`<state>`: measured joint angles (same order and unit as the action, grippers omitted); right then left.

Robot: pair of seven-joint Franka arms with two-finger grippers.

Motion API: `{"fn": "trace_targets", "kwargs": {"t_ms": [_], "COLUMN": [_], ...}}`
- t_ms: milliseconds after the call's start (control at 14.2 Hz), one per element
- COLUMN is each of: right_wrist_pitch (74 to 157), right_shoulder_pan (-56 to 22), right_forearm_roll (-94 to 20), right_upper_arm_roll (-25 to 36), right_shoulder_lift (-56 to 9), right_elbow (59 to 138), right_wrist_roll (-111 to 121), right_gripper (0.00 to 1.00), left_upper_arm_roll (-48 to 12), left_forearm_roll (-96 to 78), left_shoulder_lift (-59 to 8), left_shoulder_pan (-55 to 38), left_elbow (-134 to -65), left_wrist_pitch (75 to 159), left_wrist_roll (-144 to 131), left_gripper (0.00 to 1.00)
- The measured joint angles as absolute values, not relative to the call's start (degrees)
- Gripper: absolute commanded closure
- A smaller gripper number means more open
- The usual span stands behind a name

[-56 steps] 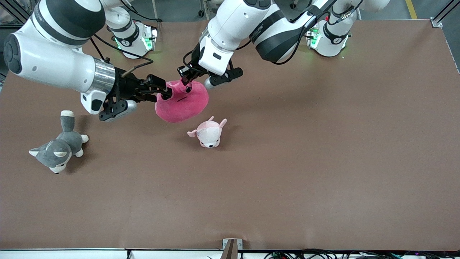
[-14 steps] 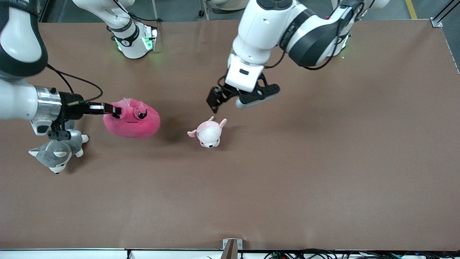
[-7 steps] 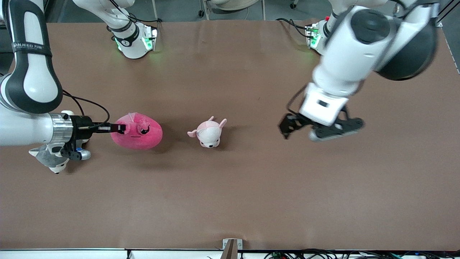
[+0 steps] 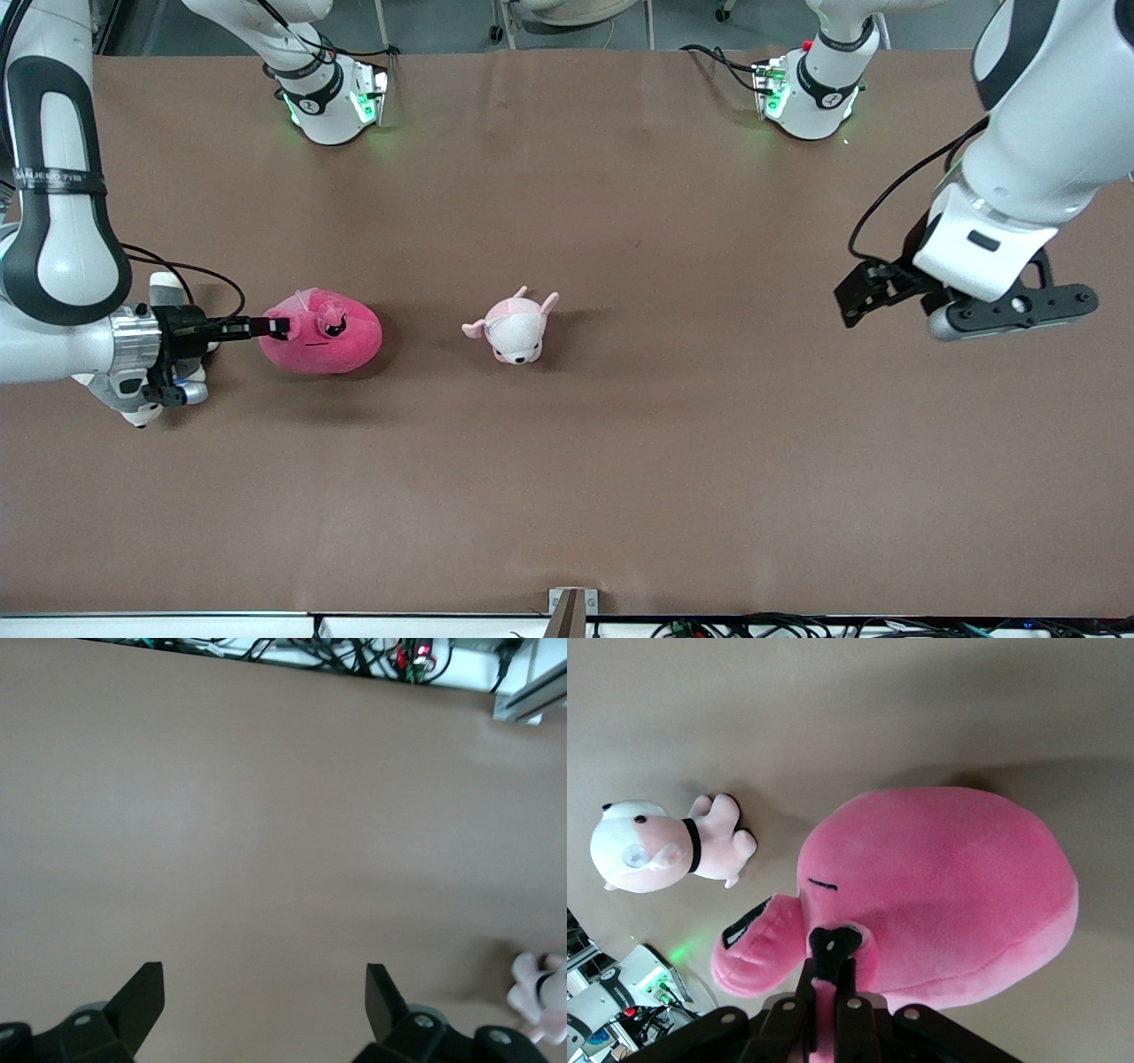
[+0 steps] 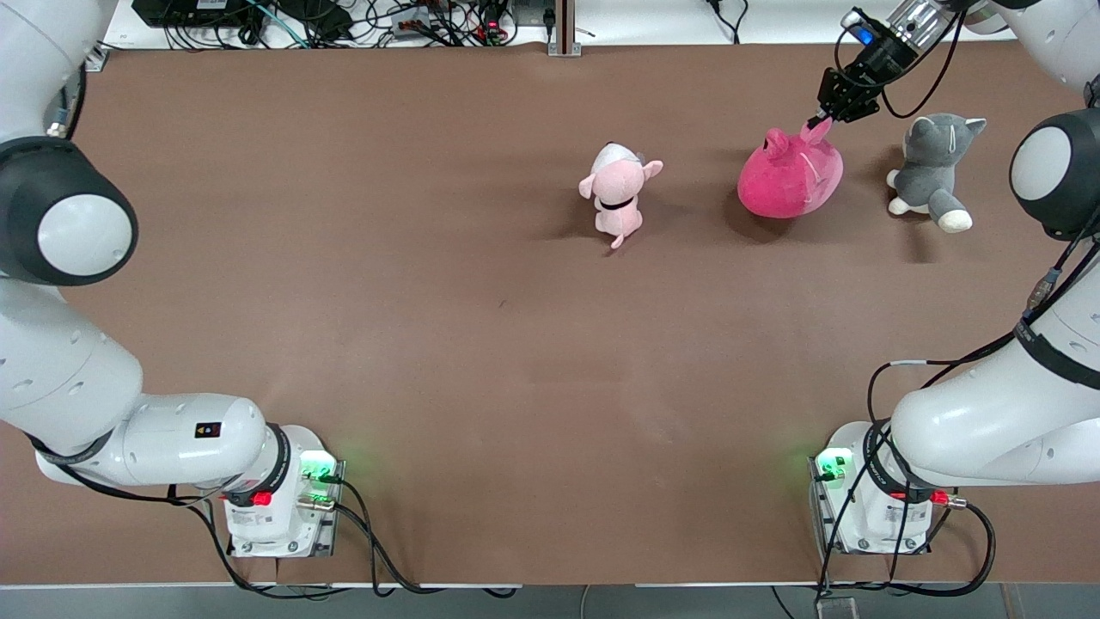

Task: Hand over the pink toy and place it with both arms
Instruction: 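Lower the pig beside the cat while the left gripper withdraws, then open the right gripper to release the pig and raise it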

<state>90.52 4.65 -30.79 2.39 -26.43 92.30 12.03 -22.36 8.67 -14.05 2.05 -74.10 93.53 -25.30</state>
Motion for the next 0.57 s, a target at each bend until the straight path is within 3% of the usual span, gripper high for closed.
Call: {"fn": "trace_targets", "kwargs": {"t_ms": [353,565], "right_wrist_pitch": [90.51,90.71], "right_shoulder_pan": [5.07,5.85], "right_forearm_roll": [-31.50,-32.59], "right_upper_arm_roll": [2.35,2.35], "right_shoulder_lift": [-28.16,-29.95], "right_elbow": [92.32,92.32], "right_wrist_roll": [14.00,15.57], "right_gripper": [0.95,0.87], "left_upper_arm_roll": [-22.43,-18.95], "left_forearm_roll": [8.26,3.32], "left_shoulder_lift": [-10.35,-5.97], "left_shoulder_pan": [4.24,4.31], "left_elbow": [-74.16,-77.51], "left_wrist_pitch": [86.35,85.09], "left_wrist_roll": [-18.80,-14.68], "left_gripper": [0.00,0.00]}}
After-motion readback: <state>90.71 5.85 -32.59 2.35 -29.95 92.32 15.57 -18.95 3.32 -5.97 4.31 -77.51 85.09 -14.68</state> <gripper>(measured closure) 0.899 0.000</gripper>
